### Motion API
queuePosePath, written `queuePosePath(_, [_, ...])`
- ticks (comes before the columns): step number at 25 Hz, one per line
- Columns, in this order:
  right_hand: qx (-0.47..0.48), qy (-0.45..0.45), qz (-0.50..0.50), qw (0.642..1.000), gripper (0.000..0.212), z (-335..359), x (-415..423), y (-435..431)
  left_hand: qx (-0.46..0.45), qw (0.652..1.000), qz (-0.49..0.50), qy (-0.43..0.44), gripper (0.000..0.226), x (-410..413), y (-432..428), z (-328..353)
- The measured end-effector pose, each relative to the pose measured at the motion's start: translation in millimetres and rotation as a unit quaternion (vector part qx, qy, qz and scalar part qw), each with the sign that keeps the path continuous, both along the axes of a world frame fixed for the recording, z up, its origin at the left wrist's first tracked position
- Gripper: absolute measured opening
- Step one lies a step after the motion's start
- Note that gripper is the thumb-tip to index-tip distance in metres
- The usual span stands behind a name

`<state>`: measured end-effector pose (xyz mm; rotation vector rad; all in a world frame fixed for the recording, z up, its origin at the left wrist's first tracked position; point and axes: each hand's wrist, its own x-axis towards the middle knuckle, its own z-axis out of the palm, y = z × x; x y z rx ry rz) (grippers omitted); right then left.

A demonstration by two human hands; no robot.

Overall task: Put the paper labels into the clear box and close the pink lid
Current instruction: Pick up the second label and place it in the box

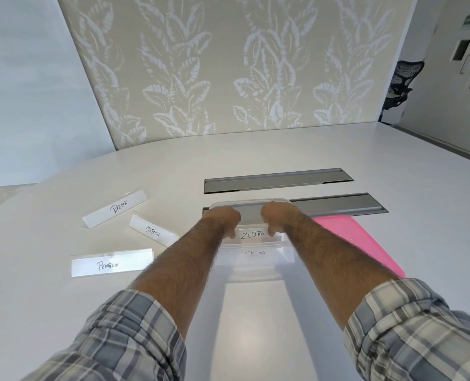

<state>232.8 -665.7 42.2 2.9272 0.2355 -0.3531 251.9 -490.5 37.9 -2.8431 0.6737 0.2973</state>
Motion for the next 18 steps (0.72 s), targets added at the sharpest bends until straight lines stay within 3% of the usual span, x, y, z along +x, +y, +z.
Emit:
queuePosePath(8, [0.019, -0.080, 0.006, 0.997, 0.027, 7.7, -5.5, 11.0, -0.078, 0.995, -0.036, -0.046, 0.032, -8.4, 22.1, 11.6])
queuePosePath(12, [0.045, -0.134, 0.014, 0.990, 0.022, 27.7, -11.0, 29.1, -0.115, 0.983, -0.054, -0.136, 0.027, -18.2, 62.3, 34.6])
queuePosePath(18, [0.079, -0.190, 0.042, 0.978, 0.032, 50.9, -21.1, 82.5, -0.166, 0.965, -0.005, -0.204, 0.037, -35.2, 162.8, 58.6])
